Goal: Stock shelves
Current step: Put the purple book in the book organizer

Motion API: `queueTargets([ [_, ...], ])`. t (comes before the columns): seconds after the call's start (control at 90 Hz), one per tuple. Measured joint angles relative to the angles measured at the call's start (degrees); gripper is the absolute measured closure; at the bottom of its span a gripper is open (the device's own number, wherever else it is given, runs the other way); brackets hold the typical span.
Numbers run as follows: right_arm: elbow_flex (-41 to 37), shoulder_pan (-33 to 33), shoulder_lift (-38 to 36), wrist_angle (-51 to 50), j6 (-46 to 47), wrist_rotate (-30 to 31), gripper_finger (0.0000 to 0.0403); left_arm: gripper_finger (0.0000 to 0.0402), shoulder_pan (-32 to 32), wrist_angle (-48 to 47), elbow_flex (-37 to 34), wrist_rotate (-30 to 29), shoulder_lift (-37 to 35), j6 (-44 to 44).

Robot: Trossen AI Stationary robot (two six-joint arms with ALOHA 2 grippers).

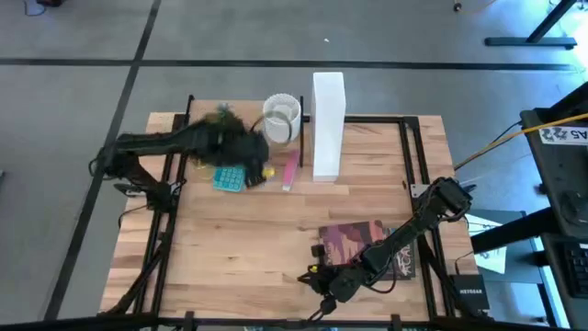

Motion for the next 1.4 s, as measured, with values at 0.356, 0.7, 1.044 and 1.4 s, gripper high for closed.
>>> queueTargets([
  [0.356,0.0,8.2,-4.0,-3.3,-7.4,18.8,0.0403,0.0164,-36.6,11.2,-13.4,-17.9,0.5,-38.4],
  [0.7,0.0,14.5,-11.6,-16.7,-2.9,22.3,0.0389,0.0164,-49.4,53.9,-39.5,-32.9,2.0,-47.4],
  [1.044,2.1,15.0,-12.9,-32.7,1.0,11.6,0.0250,0.0164,-45.3,64.4,-42.7,-33.3,9.4,-44.0],
  [1.4,2.7,14.7,-7.2,-39.1,4.7,5.6,0.0151,0.0164,-37.1,94.9,-42.7,-23.7,17.8,-7.8],
])
